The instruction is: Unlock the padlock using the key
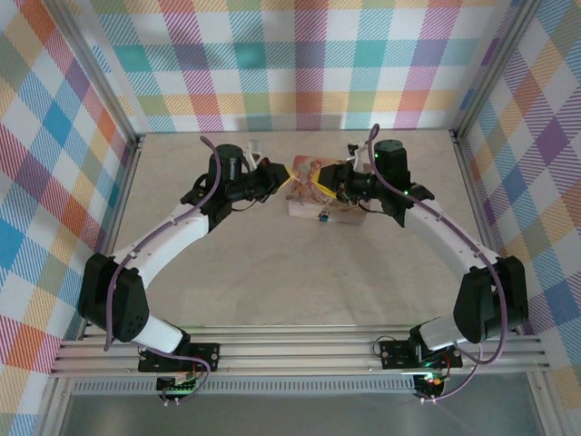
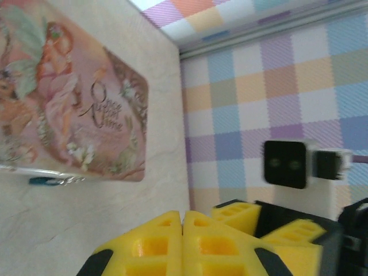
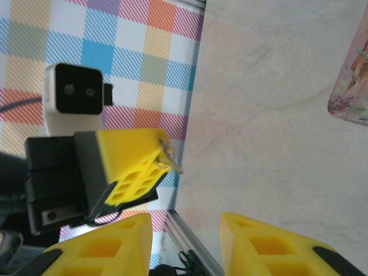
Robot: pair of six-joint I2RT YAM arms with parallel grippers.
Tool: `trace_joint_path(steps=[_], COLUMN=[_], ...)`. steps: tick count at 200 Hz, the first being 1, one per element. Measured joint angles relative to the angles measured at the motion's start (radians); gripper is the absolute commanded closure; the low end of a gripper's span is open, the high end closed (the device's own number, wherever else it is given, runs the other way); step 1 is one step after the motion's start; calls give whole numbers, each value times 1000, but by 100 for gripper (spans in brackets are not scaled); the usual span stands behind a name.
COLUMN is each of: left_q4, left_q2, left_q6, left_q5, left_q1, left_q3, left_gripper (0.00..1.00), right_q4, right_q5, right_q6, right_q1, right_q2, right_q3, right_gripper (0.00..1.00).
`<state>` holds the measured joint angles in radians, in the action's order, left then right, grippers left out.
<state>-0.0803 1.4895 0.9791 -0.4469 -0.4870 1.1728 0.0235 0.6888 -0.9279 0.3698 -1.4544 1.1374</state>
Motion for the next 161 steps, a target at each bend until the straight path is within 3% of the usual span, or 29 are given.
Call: trace_joint_path(steps=[53,103,161], left_q4=[-84,-108,-124], left_q2=[4,8,8], left_q6=[92,136,159], left_q5=[12,20,24], left_q1=[-33,-43,-43], left_q3=[0,0,0], left_gripper=[100,100,100], right_q4=[-127,-202,-270], right_q5=[3,8,12], right_q6=[-175,-249,-297], right_q1=[10,14,24], right_q2=[-37,-60,-75], right_q3=[0,0,0], right_gripper=[63,73,78])
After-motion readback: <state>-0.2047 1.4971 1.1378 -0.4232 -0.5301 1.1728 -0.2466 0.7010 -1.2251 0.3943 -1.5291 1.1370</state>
